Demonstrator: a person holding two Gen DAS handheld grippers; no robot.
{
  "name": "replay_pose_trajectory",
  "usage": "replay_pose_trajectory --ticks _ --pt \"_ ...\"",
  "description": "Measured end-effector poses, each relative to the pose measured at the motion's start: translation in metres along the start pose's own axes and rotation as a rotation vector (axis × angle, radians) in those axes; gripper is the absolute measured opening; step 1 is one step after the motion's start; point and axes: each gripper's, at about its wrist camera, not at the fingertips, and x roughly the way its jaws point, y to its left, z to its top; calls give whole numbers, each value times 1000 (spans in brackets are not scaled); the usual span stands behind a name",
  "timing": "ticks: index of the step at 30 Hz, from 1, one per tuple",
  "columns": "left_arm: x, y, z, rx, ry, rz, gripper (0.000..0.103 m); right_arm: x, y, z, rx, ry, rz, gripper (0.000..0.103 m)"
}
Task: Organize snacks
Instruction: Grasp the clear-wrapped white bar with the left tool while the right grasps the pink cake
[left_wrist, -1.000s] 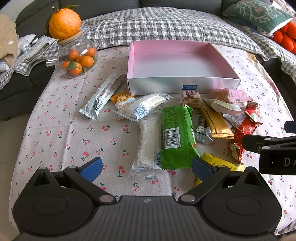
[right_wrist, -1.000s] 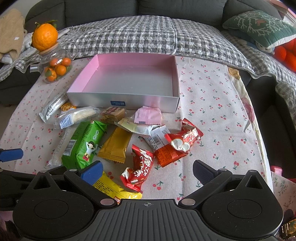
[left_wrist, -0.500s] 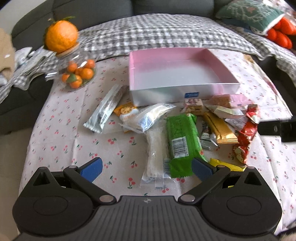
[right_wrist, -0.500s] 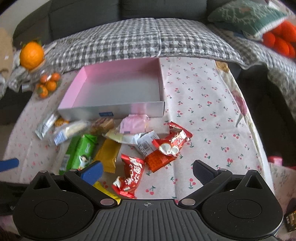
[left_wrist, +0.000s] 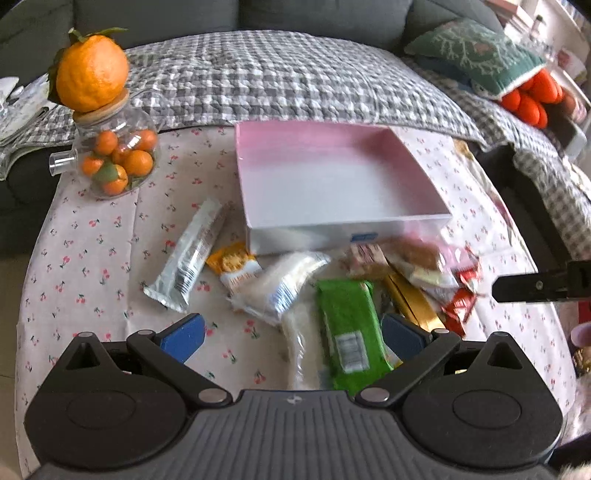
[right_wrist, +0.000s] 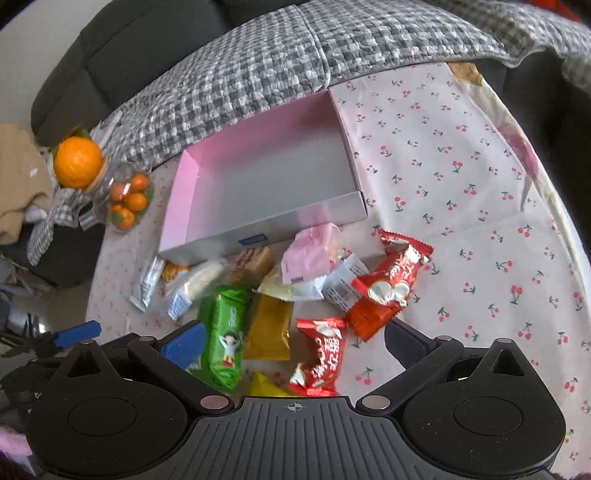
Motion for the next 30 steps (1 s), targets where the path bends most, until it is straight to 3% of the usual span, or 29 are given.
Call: replay_pose_trajectory --ticks 4,7,12,18,24,30 --pt "10 14 5 -59 -4 -41 100 7 4 12 8 -6 11 102" --pt "22 21 9 -78 13 -82 92 16 2 19 22 -25 41 98" --pt "42 23 18 -27 5 -126 71 39 -6 31 83 15 70 90" --pt "68 26 31 -1 43 -202 59 64 -14 44 134 44 42 76" --pt "84 25 33 51 78 -168 46 83 -23 47 165 69 12 58" --pt "92 25 34 63 102 -168 44 93 -28 49 202 77 23 45"
